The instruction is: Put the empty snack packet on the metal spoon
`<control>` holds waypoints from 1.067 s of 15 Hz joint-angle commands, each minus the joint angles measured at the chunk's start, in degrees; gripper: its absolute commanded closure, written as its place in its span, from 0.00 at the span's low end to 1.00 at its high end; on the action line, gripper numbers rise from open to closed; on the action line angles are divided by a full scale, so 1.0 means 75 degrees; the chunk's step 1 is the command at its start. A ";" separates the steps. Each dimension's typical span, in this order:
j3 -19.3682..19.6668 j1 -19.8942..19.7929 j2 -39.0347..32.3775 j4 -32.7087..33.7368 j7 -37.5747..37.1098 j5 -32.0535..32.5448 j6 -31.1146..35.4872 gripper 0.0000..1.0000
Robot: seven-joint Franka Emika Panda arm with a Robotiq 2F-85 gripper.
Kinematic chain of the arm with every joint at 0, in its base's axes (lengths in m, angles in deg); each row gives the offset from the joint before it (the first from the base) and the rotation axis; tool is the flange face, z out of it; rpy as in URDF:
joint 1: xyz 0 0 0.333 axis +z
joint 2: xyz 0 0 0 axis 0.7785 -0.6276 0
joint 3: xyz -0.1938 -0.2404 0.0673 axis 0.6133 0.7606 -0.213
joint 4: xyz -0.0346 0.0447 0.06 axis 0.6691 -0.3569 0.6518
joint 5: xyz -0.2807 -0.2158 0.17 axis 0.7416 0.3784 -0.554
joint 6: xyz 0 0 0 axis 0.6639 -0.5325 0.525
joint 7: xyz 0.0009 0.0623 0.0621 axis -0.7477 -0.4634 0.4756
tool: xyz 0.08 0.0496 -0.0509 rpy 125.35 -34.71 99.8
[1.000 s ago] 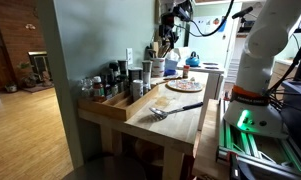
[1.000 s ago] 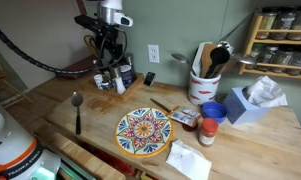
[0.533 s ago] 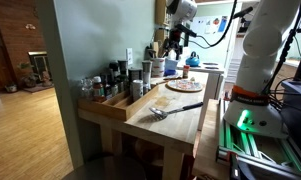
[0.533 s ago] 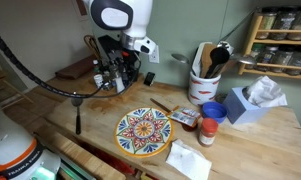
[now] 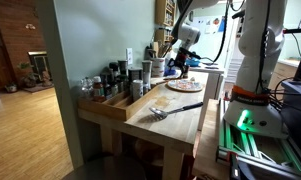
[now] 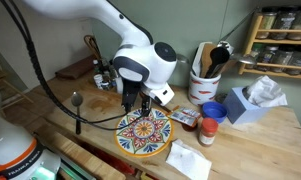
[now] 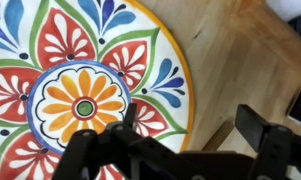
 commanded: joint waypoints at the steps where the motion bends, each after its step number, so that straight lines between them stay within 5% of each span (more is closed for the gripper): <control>1: -0.0047 -0.0703 -0.0759 0.0362 0.0208 -0.1255 0.0188 0.00; 2: -0.0114 -0.0478 -0.0417 0.0129 0.0009 -0.0620 0.0158 0.00; 16: -0.0107 -0.0852 -0.0752 0.0656 0.0037 -0.1970 0.1058 0.00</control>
